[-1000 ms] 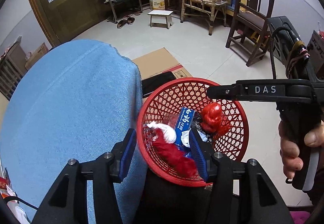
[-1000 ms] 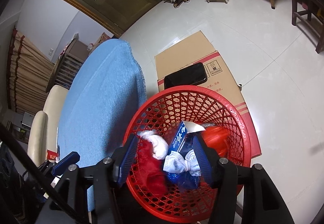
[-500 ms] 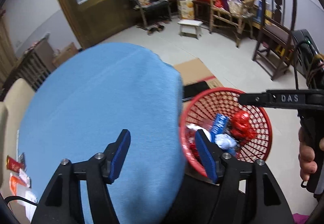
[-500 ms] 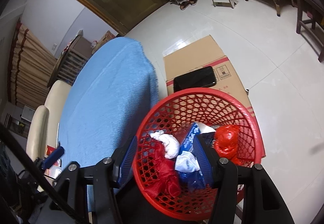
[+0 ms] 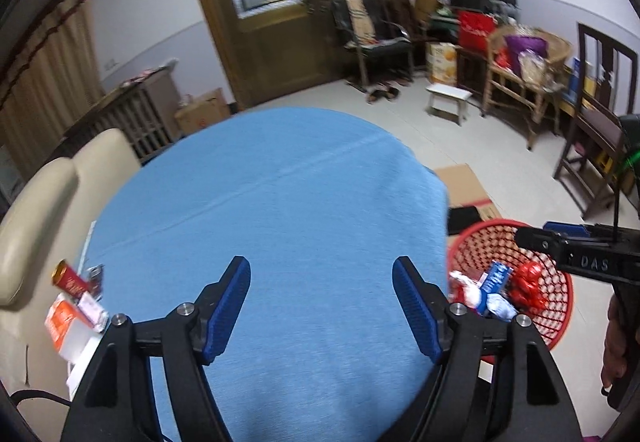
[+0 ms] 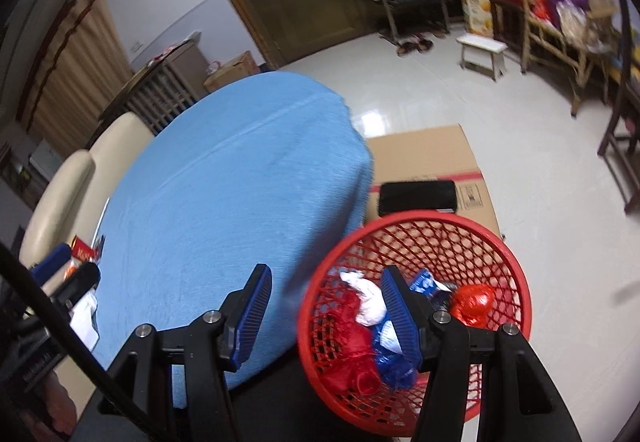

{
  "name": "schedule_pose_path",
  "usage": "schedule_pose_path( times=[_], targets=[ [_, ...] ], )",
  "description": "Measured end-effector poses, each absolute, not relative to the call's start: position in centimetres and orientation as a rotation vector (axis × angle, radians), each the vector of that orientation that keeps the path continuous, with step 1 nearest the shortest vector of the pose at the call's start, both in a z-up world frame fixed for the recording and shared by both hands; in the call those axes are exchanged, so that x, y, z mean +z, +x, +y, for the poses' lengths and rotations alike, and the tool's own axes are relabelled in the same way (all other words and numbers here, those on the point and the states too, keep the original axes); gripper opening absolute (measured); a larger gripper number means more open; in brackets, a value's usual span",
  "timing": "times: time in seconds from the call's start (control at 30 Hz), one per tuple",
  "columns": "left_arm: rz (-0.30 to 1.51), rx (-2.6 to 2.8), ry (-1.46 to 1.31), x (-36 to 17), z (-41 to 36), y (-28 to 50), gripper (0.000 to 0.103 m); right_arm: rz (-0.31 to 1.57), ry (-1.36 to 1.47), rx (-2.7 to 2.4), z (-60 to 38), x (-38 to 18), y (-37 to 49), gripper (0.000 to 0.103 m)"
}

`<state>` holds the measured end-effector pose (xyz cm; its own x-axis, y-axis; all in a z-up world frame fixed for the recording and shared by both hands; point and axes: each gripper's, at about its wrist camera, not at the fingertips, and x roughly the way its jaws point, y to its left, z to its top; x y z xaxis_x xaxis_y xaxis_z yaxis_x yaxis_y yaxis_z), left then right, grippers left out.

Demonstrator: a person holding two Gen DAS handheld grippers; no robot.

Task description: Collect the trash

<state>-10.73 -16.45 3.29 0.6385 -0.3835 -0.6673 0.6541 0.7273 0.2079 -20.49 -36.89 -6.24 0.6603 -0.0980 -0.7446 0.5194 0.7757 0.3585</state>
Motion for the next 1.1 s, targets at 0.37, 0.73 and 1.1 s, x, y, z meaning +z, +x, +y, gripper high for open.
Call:
schedule_pose_path(
  times=[0.37,0.73,1.1],
  targets=[
    [0.597,-0.411,0.336,5.5,-9.0,-8.8,0.082,0.710,0.399,-0.266,-29.8,-1.6,-16.7,0.063],
    [0.575,-0.260,0.259,6.8,-2.6,-8.7,0.083,0.633,0.259,-0.162,-22.4,1.8,-14.8,0.064],
    [0.521,-0.176,0.252,8.6,0.6,-10.3,0.083,0.578,0.183,-0.105,-18.1,3.8,-15.0,0.067]
  ],
)
